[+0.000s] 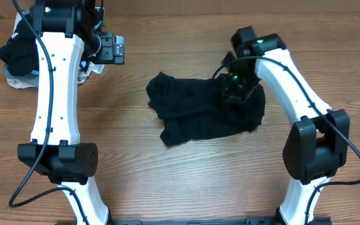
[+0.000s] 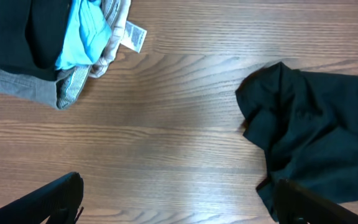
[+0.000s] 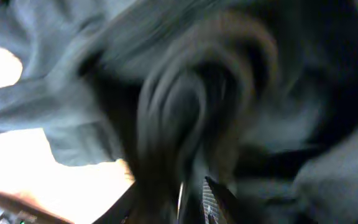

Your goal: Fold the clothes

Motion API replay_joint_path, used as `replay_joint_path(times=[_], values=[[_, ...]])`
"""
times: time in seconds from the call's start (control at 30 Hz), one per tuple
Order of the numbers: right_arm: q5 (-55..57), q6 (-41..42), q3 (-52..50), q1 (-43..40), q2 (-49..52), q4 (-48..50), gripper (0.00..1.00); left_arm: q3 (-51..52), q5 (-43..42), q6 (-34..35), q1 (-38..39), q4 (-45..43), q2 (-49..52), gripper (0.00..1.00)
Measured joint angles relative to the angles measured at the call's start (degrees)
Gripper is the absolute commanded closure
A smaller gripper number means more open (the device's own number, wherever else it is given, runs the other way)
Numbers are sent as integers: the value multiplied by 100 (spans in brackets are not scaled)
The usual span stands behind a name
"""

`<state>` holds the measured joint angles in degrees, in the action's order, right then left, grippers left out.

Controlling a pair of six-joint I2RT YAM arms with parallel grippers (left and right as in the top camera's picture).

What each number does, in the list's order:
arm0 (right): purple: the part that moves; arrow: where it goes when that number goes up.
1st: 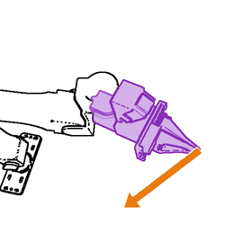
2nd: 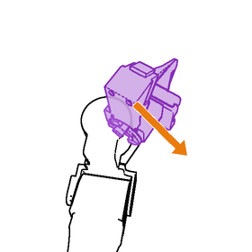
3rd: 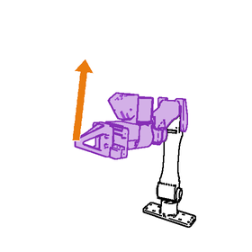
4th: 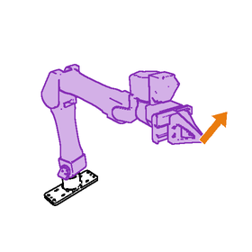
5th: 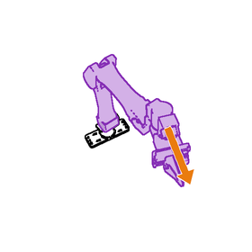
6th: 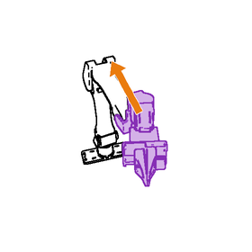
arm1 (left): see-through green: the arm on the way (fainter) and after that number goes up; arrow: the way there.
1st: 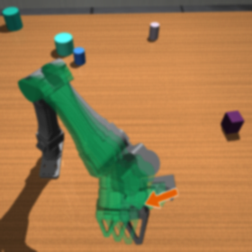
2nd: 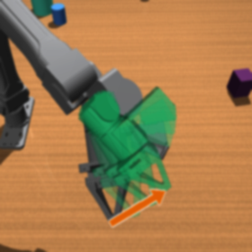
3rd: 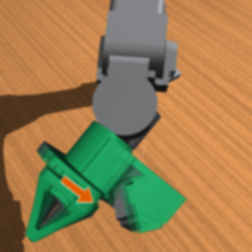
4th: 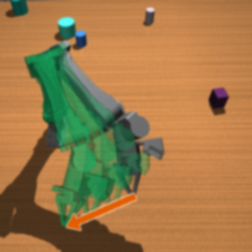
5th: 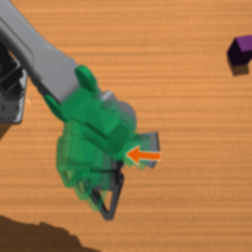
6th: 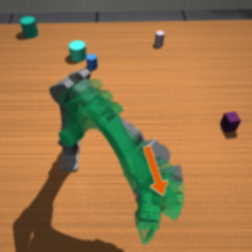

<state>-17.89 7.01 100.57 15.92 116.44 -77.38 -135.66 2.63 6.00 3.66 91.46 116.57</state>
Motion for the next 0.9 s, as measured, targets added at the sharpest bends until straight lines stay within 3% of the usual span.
replay_joint_path(times=[0.27, 0.4, 0.5, 0.9], values=[[-245, -42, 852, 214, -28, -610, 67, 0, -74, 0, 0, -37, 0, 0], [-85, -55, 1086, 175, -227, -767, 48, 48, -184, 0, 0, -76, 0, 1], [142, -90, 1113, 94, -328, -898, 44, 232, -352, -17, 0, -122, 0, 2], [505, -98, 1113, -348, -337, -960, 34, 3165, -2000, -892, 275, -1786, 2, 0]])
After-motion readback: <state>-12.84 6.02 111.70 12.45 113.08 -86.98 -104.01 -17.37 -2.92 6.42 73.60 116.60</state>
